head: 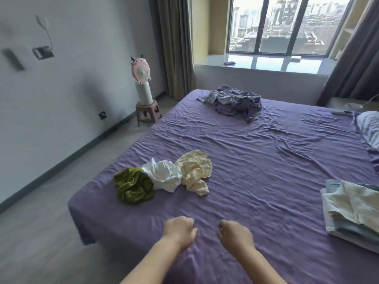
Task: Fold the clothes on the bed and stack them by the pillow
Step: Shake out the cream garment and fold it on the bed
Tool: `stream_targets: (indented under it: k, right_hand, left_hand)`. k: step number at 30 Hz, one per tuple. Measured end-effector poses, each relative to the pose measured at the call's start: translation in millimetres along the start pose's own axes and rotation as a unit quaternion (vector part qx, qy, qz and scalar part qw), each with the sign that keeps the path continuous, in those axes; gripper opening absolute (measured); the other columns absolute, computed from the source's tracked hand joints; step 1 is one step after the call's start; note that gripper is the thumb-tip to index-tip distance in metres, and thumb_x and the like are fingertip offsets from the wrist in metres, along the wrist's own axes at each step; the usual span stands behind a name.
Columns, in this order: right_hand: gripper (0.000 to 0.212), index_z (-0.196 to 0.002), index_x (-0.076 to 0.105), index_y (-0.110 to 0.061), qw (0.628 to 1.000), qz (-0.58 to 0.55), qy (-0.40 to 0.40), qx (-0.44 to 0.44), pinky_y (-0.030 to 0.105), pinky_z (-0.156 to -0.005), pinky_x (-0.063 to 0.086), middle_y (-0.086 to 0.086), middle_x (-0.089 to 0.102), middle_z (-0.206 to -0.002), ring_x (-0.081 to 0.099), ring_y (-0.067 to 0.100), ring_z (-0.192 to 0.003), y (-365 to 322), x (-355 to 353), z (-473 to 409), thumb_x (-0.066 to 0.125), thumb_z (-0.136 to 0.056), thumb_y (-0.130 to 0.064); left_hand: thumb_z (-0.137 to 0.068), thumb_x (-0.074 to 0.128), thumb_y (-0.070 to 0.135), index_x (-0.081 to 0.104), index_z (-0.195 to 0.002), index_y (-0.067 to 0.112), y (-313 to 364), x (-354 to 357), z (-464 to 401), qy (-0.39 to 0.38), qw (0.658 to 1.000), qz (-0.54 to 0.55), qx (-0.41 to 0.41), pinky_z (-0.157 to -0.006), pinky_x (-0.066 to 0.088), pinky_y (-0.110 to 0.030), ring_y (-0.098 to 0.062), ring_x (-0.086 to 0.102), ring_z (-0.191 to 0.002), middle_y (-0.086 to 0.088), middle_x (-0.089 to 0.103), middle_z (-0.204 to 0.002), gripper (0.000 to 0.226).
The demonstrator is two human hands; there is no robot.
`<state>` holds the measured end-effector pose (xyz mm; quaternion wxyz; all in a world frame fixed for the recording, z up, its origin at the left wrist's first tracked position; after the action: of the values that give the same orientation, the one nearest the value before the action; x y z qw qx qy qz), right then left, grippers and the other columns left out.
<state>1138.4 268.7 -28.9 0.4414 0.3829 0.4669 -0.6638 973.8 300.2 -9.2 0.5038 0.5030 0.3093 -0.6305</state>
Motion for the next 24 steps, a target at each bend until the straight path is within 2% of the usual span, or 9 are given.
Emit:
stream_targets:
  k: [5,10,15,18,21,24]
  right_hand:
    - [0.025,-0.096,0.061,-0.02,0.999,-0.009,-0.001,-0.044,0.028,-0.07,0.041,0.0,0.066,-0.107,0.06,0.025,-0.1,-94.7,14.3,5.8,0.04,-0.09,-0.034]
    - [0.022,-0.082,0.056,-0.02,0.997,-0.003,-0.015,-0.071,0.026,-0.06,0.035,0.0,0.066,-0.095,0.06,0.024,-0.088,-148.1,19.6,-5.9,0.04,-0.09,-0.032]
    - [0.022,-0.073,0.047,-0.02,0.997,0.005,-0.01,-0.072,0.028,-0.055,0.031,-0.004,0.055,-0.076,0.052,0.02,-0.073,-162.8,23.5,-47.6,0.039,-0.089,-0.033]
    - [0.023,-0.087,0.058,-0.018,0.998,0.004,-0.026,-0.06,0.028,-0.058,0.036,-0.003,0.063,-0.088,0.059,0.02,-0.082,-161.5,29.1,-85.2,0.039,-0.09,-0.031]
    - [0.023,-0.071,0.049,-0.023,0.998,-0.015,-0.057,-0.035,0.028,-0.06,0.035,-0.005,0.059,-0.084,0.06,0.02,-0.088,-152.9,33.9,-125.7,0.041,-0.089,-0.034]
    - [0.025,-0.081,0.054,-0.025,0.997,-0.024,-0.075,-0.01,0.027,-0.062,0.038,-0.006,0.064,-0.092,0.061,0.016,-0.091,-139.7,29.4,-168.1,0.045,-0.089,-0.046]
  left_hand:
    - [-0.092,0.041,0.045,0.06,-0.112,0.022,-93.6,-16.8,45.1,0.015,0.998,0.012,-0.055,-0.087,0.046,-0.033,-0.024,0.059,-0.111,0.0,0.063,-0.12,0.036]
    - [-0.093,0.042,0.044,0.06,-0.111,0.022,-148.6,-17.1,54.6,0.021,0.996,0.023,-0.088,-0.085,0.046,-0.031,-0.024,0.06,-0.109,0.0,0.064,-0.117,0.034]
    - [-0.093,0.042,0.044,0.061,-0.111,0.023,-169.8,-11.9,22.1,0.004,0.994,0.055,-0.092,-0.086,0.046,-0.031,-0.024,0.06,-0.109,0.0,0.065,-0.117,0.034]
    - [-0.093,0.042,0.044,0.061,-0.112,0.024,-179.5,-13.6,-12.3,-0.006,0.994,0.063,-0.084,-0.087,0.046,-0.031,-0.023,0.06,-0.109,0.001,0.064,-0.118,0.034]
    - [-0.093,0.043,0.048,0.062,-0.111,0.026,-185.7,-20.1,-55.5,-0.022,0.993,0.083,-0.081,-0.087,0.045,-0.031,-0.021,0.059,-0.111,0.002,0.064,-0.118,0.035]
    - [-0.091,0.045,0.054,0.063,-0.108,0.027,-182.2,-31.4,-103.4,-0.045,0.99,0.114,-0.069,-0.085,0.046,-0.031,-0.02,0.059,-0.109,0.002,0.066,-0.115,0.037]
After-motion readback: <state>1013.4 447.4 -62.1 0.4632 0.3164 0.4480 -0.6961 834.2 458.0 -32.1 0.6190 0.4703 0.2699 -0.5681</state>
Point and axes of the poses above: each hand's wrist, its own z-axis away from the middle knuckle, its own x-axis out of the palm, y = z × x, the point moved 5 cm from there along -z, towards the middle knuckle
